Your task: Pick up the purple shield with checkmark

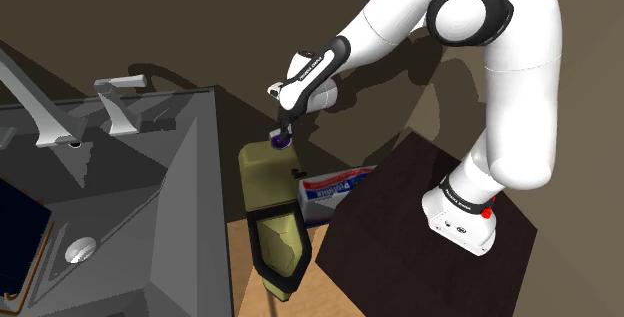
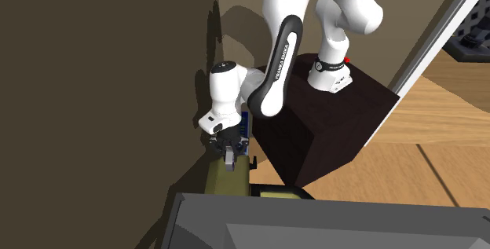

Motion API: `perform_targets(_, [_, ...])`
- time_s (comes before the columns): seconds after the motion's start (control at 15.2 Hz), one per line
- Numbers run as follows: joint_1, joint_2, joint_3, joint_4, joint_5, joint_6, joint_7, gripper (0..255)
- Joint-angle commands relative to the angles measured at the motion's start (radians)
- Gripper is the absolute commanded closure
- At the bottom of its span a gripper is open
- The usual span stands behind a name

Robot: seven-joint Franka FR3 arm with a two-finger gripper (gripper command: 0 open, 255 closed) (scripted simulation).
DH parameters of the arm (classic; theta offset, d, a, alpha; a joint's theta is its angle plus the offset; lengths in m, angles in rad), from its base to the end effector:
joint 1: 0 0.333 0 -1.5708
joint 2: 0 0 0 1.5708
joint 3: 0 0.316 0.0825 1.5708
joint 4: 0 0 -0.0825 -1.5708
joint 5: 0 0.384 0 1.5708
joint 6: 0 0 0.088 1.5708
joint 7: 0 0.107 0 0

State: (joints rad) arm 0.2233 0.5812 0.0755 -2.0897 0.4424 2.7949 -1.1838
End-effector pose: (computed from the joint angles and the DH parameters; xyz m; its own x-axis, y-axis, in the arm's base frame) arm 0.5665 0.1540 0.1498 0.4778 0.8450 0.2401 0.8733 -0.4866 -0.0254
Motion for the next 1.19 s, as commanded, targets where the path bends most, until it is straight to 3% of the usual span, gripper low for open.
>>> perform_targets(0.0, [-0.002,0.002,0.0,0.0,0.0,0.001,-0.002,255])
perform_targets(1.12, [0.032,-0.181,-0.049,-0.038,-0.057,-0.143,0.074,255])
